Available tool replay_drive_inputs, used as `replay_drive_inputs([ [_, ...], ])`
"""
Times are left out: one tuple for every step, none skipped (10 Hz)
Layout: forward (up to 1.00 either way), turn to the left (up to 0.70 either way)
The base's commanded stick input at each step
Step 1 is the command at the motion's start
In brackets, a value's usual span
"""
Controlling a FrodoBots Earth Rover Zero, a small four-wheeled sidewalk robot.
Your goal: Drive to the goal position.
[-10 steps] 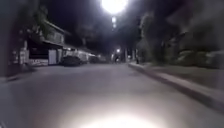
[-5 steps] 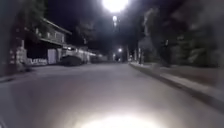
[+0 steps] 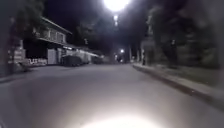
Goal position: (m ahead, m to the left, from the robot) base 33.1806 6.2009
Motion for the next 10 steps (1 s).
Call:
replay_drive_inputs([
  [1.00, 0.00],
  [1.00, 0.00],
  [1.00, 0.00],
  [1.00, 0.00],
  [1.00, 0.00],
  [1.00, 0.00],
  [1.00, 0.00],
  [1.00, 0.00],
  [1.00, 0.00],
  [1.00, 0.00],
])
